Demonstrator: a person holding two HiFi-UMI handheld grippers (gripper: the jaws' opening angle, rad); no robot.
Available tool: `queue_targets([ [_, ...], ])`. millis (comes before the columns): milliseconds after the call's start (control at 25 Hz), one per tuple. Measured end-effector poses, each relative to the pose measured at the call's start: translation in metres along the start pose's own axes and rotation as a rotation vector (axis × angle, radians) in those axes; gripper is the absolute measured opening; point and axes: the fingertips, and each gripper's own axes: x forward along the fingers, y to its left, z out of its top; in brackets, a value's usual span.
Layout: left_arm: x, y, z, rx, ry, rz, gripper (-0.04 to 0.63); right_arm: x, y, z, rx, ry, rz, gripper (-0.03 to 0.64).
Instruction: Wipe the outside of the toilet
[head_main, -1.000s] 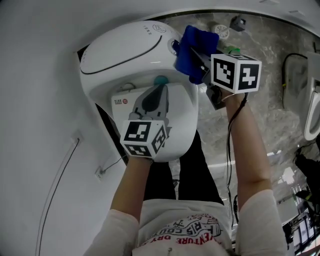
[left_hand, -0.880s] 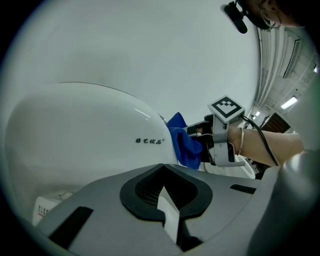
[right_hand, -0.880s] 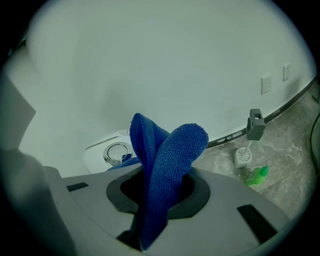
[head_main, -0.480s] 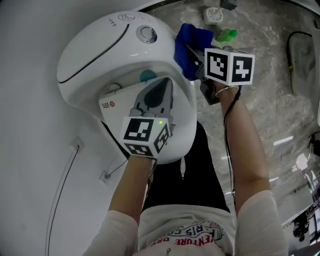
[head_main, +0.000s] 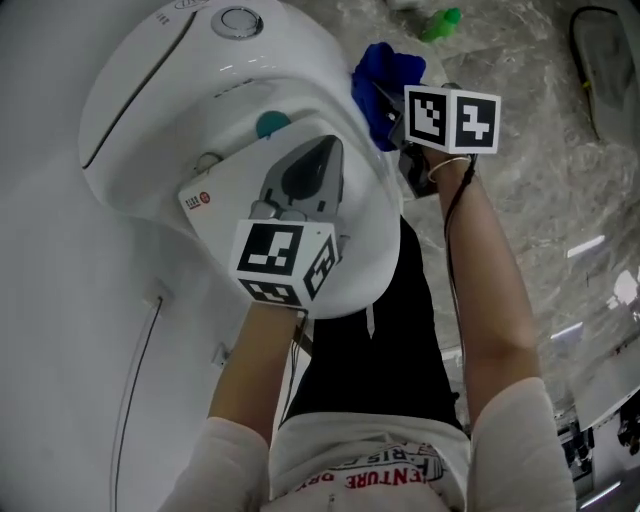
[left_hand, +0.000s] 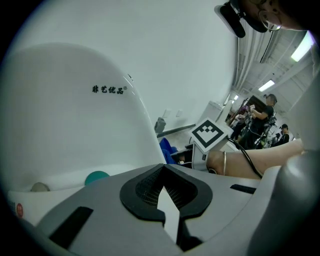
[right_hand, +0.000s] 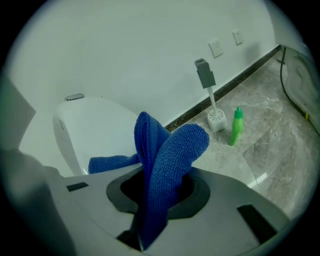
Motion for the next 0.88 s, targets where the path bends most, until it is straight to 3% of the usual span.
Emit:
queue_targets([
  [240, -0.006, -0.021, -0.024, 0.028, 0.018, -0.05, 0.008, -0.006, -0.017, -0.039, 0.107, -0.041, -0.031, 0.072],
  [560, -0.008, -0.051, -0.052, 0.131, 0.044, -0.127, 0.008, -0.017, -0.038, -0.09, 0.124, -0.048, -0.068, 0.072],
  [880, -0.025, -0.072, -0.074, 0.168, 0.05, -0.142, 0.008, -0.033, -0.051, -0.148, 0.165, -0.03, -0.086, 0.072],
])
